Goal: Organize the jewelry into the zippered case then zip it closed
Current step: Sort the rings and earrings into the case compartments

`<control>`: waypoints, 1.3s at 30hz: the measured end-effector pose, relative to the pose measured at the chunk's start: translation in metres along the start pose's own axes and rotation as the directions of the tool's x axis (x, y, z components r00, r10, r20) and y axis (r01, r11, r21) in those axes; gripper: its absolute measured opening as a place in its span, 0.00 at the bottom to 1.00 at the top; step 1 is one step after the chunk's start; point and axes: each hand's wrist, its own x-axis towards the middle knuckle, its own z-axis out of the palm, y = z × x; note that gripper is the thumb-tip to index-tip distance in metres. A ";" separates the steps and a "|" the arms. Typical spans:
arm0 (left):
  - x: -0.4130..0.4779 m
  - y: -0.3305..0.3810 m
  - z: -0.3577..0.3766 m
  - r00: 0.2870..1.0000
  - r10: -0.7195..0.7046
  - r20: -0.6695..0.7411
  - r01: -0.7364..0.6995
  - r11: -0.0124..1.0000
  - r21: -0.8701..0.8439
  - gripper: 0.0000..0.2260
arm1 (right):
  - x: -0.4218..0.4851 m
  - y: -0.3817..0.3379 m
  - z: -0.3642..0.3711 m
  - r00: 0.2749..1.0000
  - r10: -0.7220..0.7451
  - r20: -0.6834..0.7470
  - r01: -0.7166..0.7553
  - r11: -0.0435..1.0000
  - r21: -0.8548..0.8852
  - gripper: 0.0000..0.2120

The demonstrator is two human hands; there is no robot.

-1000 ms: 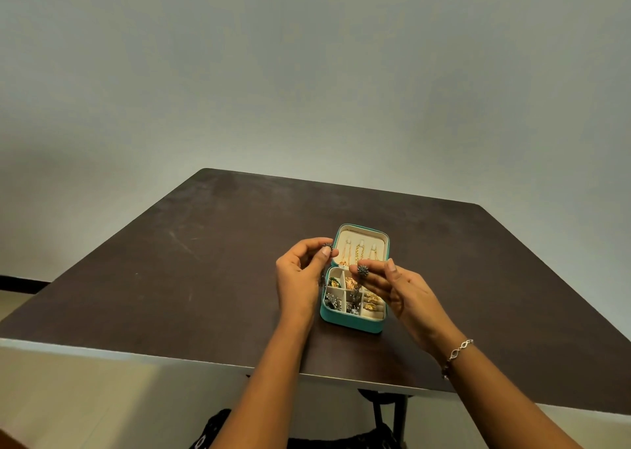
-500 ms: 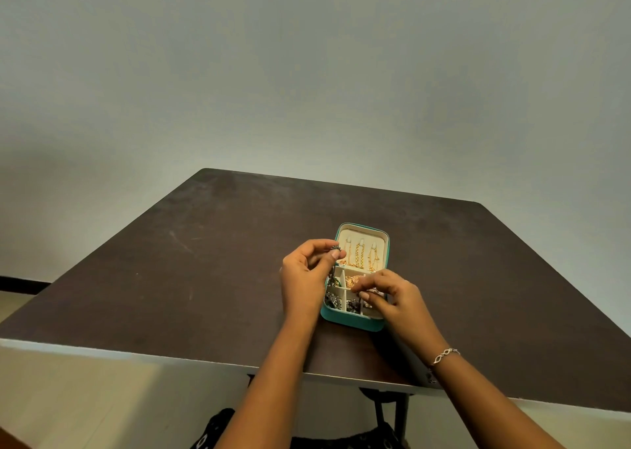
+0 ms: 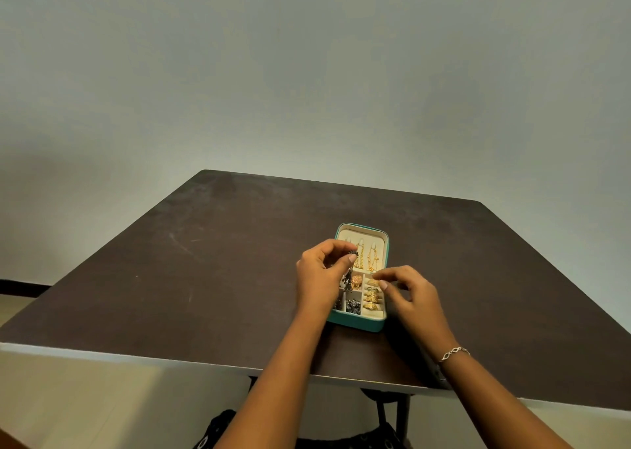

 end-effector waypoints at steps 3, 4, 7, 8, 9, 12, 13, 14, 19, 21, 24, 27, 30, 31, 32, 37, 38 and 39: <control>0.002 -0.002 0.003 1.000 -0.024 0.015 0.024 1.000 0.001 0.10 | -0.001 0.007 -0.001 0.993 0.100 -0.059 -0.094 0.992 0.090 0.06; 0.002 -0.003 0.003 0.999 -0.029 0.020 0.029 1.000 0.008 0.10 | -0.001 0.009 -0.001 0.991 0.119 -0.068 -0.111 0.988 0.107 0.06; 0.002 -0.008 0.005 0.999 -0.034 0.028 0.032 0.999 0.042 0.09 | -0.001 0.013 0.001 0.987 0.142 -0.076 -0.131 0.982 0.136 0.07; 0.002 -0.010 0.005 0.999 -0.034 0.026 0.033 0.998 0.060 0.08 | -0.001 0.014 0.001 0.986 0.149 -0.074 -0.137 0.980 0.144 0.07; 0.001 -0.012 0.005 0.999 -0.036 0.023 0.034 0.996 0.079 0.08 | -0.001 0.015 0.002 0.985 0.156 -0.072 -0.144 0.978 0.151 0.08; 0.001 -0.017 0.004 0.999 -0.047 0.015 0.045 0.990 0.135 0.09 | -0.001 0.016 0.001 0.982 0.175 -0.066 -0.161 0.971 0.178 0.09; 0.000 -0.017 0.003 0.998 -0.052 0.019 0.048 0.986 0.161 0.09 | -0.001 0.016 0.001 0.982 0.180 -0.065 -0.165 0.968 0.190 0.09; -0.001 -0.017 0.002 0.998 -0.056 0.025 0.050 0.981 0.188 0.09 | -0.001 0.016 0.001 0.981 0.184 -0.064 -0.168 0.965 0.200 0.09; -0.008 -0.016 -0.003 0.995 -0.072 0.063 0.050 0.954 0.297 0.09 | -0.001 0.019 0.003 0.976 0.212 -0.055 -0.193 0.952 0.235 0.09; -0.011 -0.017 -0.004 0.996 -0.061 0.070 0.035 0.946 0.321 0.08 | -0.002 0.020 0.004 0.973 0.225 -0.061 -0.201 0.943 0.266 0.10; -0.014 -0.022 -0.006 0.994 -0.076 0.077 0.045 0.940 0.339 0.09 | -0.003 0.022 0.005 0.967 0.250 -0.056 -0.223 0.929 0.296 0.10; -0.016 -0.030 -0.007 0.995 -0.059 0.077 0.026 0.927 0.374 0.07 | -0.004 0.023 0.006 0.962 0.269 -0.043 -0.242 0.917 0.317 0.11; -0.016 -0.036 -0.009 0.996 0.011 0.084 -0.049 0.890 0.454 0.04 | -0.004 0.021 0.006 0.960 0.279 -0.028 -0.254 0.909 0.331 0.11; -0.016 -0.038 -0.009 0.996 0.031 0.082 -0.065 0.884 0.463 0.04 | -0.004 0.021 0.006 0.960 0.281 -0.024 -0.256 0.906 0.338 0.11; -0.015 -0.040 -0.010 0.996 0.042 0.076 -0.072 0.887 0.456 0.05 | -0.004 0.021 0.006 0.958 0.286 -0.022 -0.261 0.901 0.346 0.11; -0.003 -0.039 -0.011 0.999 0.016 -0.046 -0.005 0.972 0.233 0.11 | -0.001 0.022 0.009 0.945 0.328 0.004 -0.290 0.830 0.476 0.10; 0.000 -0.036 -0.010 0.998 -0.030 -0.054 0.039 0.982 0.183 0.13 | 0.000 0.021 0.009 0.942 0.335 0.018 -0.297 0.810 0.505 0.10; 0.002 -0.032 -0.009 0.996 -0.081 -0.047 0.086 0.988 0.125 0.14 | 0.000 0.019 0.009 0.942 0.335 0.035 -0.301 0.790 0.533 0.10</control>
